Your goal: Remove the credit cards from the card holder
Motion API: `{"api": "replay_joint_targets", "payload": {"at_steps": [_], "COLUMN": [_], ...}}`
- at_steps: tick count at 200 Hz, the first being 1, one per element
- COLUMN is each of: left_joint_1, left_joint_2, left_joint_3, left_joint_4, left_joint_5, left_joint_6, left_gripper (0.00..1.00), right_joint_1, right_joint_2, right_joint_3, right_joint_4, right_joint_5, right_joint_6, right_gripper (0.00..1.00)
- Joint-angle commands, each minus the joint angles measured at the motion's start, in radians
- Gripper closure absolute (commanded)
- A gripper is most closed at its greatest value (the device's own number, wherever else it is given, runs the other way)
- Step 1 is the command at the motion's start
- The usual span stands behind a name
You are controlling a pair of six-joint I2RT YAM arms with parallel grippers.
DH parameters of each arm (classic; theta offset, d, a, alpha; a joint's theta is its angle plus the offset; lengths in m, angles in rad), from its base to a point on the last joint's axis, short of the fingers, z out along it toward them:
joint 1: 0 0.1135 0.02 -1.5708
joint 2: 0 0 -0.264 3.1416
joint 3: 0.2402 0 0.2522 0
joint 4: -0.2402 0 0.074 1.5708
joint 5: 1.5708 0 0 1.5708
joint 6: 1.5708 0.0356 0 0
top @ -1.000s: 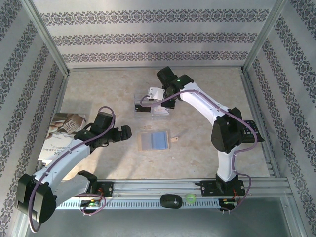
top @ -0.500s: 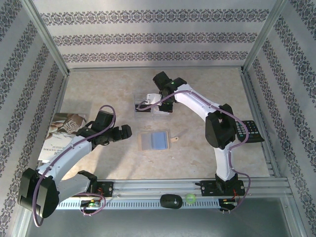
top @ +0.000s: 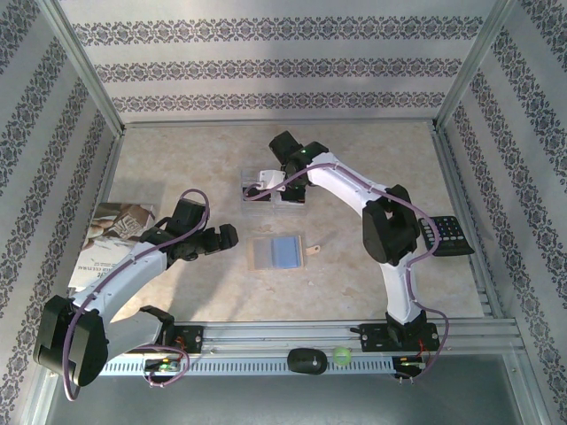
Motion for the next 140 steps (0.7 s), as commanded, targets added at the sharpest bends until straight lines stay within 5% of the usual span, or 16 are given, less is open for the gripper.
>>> {"api": "replay_joint_targets", "payload": {"at_steps": [1, 19, 47, 95, 140], "left_joint_1": [0.017, 0.017, 0.017, 0.016, 0.017], "left_joint_2": [-0.001, -0.003, -0.010, -0.038, -0.083], "left_joint_3": [-0.018, -0.019, -0.024, -0.036, -0.044], "left_joint_4": [0.036, 0.037, 0.043, 0.064, 0.135], "left_joint_5": [0.020, 0.022, 0.031, 0.042, 0.003], "left_joint_6": [-0.014, -0.015, -0.019, -0.025, -0.024], "left_gripper": [0.00, 0.00, 0.00, 0.00, 0.00], "right_joint_1": [0.007, 0.005, -0.002, -0.008, -0.005], "right_joint_2": [0.029, 0.031, 0.012, -0.138, -0.309], "right_joint_3": [0.030, 0.030, 0.017, -0.060, -0.211], "right_joint_4": [-0.008, -0.005, 0.058, 0.257, 0.466], "right_joint_5": [-0.008, -0.005, 0.006, -0.070, -0.155], "right_joint_6": [0.006, 0.016, 0.050, 0.146, 0.456], "right_gripper": [1.00, 1.00, 0.81, 0.68, 0.60]}}
